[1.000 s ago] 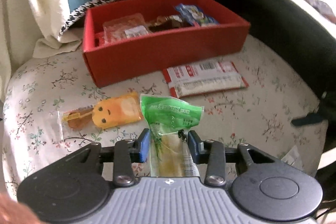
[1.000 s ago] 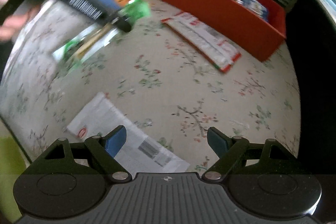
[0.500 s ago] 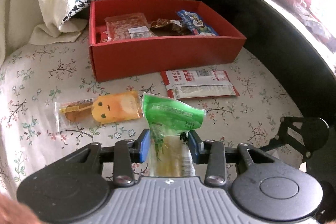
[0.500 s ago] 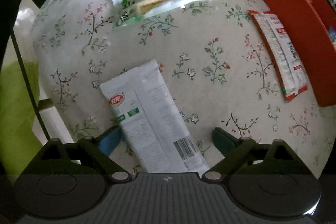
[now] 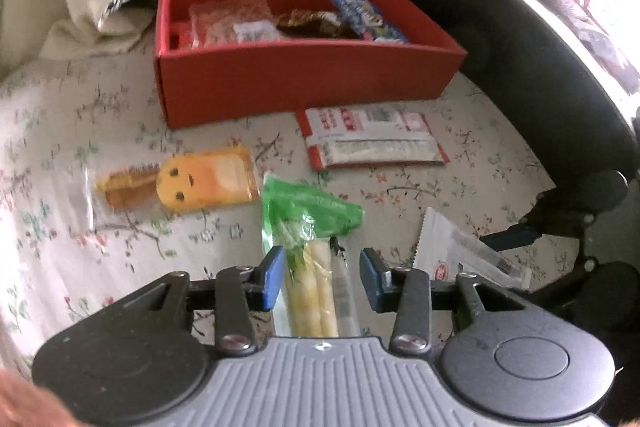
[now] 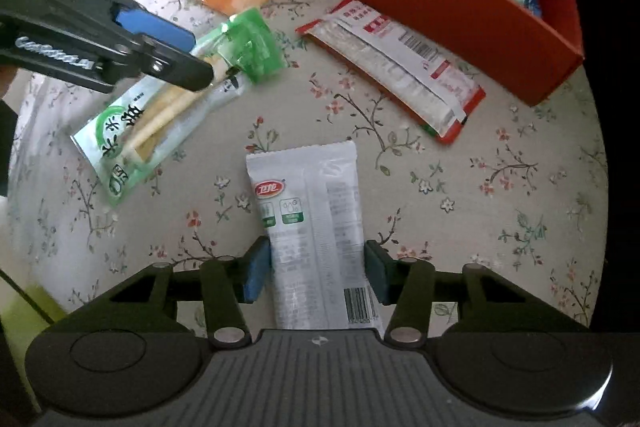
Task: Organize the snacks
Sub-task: 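Grasp the white packet with the right gripper while the left gripper holds the green pouch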
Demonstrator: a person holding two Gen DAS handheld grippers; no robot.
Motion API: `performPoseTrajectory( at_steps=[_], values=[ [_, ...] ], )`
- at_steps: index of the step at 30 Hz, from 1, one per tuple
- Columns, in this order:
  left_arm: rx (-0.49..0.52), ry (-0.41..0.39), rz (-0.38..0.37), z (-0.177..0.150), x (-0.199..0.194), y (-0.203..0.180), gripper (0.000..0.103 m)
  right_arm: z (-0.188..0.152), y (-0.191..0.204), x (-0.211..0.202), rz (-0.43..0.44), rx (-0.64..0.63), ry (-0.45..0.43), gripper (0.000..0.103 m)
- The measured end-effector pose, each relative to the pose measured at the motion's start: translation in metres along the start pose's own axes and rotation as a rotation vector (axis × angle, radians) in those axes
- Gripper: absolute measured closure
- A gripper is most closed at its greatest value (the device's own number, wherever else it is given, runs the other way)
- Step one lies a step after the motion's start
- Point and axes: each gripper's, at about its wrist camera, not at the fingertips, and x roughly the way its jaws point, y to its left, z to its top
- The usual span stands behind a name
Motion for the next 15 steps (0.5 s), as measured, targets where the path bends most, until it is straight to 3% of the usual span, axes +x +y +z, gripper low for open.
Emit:
performPoseTrajectory(
  at_steps=[2,6,7,11,14,15],
  values=[
    [-0.006,0.006,0.023,0.0,0.004,-0.002,0.063,-0.005,0.001,-0.001,-0.006,0.043,-0.041,0.04],
    [0.007,0.007,0.062,0.0,0.007,-0.015,0.047,-0.018,0.007,-0.009,-0.062,0.0,-0.105,0.018],
    [0.019,0.004,0.078,0.0,0.009,-0.02,0.039,-0.02,0.007,-0.01,-0.081,-0.012,-0.123,0.017],
    [0.046,-0.041,0.219,-0.003,0.009,-0.032,0.038,-0.022,-0.008,-0.007,-0.044,0.009,-0.121,0.017],
    [-0.033,-0.03,0.218,-0.007,0.009,-0.026,0.036,-0.021,-0.011,0.002,0.007,0.04,-0.097,0.018],
    [-0.068,-0.028,0.219,-0.01,0.008,-0.023,0.036,-0.022,-0.007,0.002,-0.011,0.027,-0.105,0.019]
  ],
)
